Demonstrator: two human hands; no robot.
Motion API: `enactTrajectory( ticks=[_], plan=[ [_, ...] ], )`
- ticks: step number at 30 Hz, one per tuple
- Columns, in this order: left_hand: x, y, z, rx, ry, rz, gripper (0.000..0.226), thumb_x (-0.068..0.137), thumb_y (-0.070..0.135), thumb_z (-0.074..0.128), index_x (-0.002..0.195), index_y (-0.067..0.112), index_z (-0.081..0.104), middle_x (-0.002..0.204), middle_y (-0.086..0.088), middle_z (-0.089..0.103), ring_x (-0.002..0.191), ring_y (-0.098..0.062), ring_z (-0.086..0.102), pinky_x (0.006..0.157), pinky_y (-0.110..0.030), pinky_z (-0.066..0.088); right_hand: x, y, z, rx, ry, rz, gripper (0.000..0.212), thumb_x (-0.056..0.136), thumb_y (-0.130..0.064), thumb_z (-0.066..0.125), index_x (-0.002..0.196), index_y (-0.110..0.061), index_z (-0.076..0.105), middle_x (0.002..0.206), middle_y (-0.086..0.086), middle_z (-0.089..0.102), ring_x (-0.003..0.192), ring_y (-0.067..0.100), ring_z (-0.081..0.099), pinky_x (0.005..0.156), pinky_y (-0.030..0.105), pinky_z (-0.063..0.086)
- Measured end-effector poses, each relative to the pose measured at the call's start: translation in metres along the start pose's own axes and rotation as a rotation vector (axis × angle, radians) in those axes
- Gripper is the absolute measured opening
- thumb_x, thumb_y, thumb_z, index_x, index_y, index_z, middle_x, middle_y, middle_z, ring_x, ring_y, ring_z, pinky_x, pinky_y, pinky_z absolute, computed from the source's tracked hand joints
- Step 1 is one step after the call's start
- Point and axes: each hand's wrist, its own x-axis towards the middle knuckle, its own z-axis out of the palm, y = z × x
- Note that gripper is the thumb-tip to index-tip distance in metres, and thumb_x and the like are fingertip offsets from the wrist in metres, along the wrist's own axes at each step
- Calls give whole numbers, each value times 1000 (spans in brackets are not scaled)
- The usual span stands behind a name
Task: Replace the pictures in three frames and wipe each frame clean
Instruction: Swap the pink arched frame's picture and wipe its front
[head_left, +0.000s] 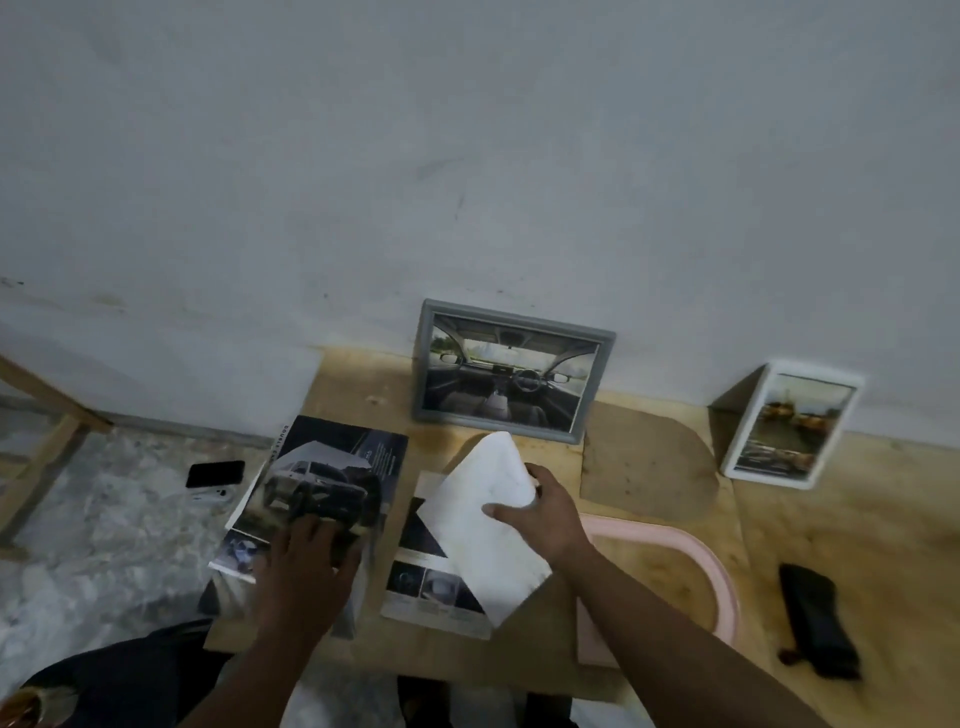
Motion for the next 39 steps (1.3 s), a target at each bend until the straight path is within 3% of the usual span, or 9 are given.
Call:
enactTrajectory(
  ticks=[4,7,9,14,17,20,23,30,39],
  plan=[
    [4,105,-19,-813,-357,-269,44,92,66,56,103,25,68,96,-2,72,89,-24,71,76,-37,57,-11,21,-50,384,-31,122,57,74,-44,89,120,-20,66,113,-2,75,96,15,73,71,25,61],
    [-7,184,-16,-1111,-691,-327,30,96,41,66,116,19,69,104,-6,78,94,-27,75,83,-40,61,-25,47,-81,473,50,181,86,56,-58,96,125,-18,63,116,-2,75,99,19,75,86,43,63],
    [-16,225,-7,-1155,-715,-282,26,95,22,72,120,17,66,108,-4,78,97,-26,75,79,-39,64,-39,66,-101,455,117,209,88,57,-55,96,127,-21,53,120,-2,70,102,19,72,86,42,62],
    [-26,281,34,-1007,-613,-211,29,94,7,70,122,10,61,114,-11,71,96,-25,72,74,-40,64,-77,122,-152,405,294,246,55,77,-65,78,117,-36,54,109,-13,67,99,9,66,80,31,57],
    [-30,287,69,-748,-520,-138,35,87,23,77,118,16,62,109,0,71,102,-24,70,87,-47,61,-86,172,-179,372,321,285,17,94,-37,71,99,-21,68,96,-4,71,96,19,66,75,28,51],
    [-45,302,80,-576,-477,-102,26,88,23,77,106,28,59,101,6,69,95,-19,68,87,-40,59,-87,224,-188,190,301,303,25,90,-15,73,77,-1,57,82,16,68,89,35,67,73,30,48],
    [-59,307,92,-438,-424,-35,21,91,26,74,104,32,58,103,10,62,99,-18,62,87,-33,53,-87,247,-187,116,301,303,17,90,-10,72,84,3,63,87,20,68,86,31,64,71,25,46],
    [-76,295,102,-290,-461,66,64,84,29,75,143,28,51,134,3,42,118,-20,57,100,-36,52,-82,246,-183,-75,297,252,20,91,-22,72,104,-30,59,83,-8,66,79,9,61,69,27,47],
    [-76,286,111,-167,-443,168,84,82,38,75,154,31,32,138,3,36,120,-18,54,94,-31,54,-76,247,-181,-209,303,220,18,89,-35,69,100,-33,55,73,-7,58,67,5,57,59,27,48]
  ],
)
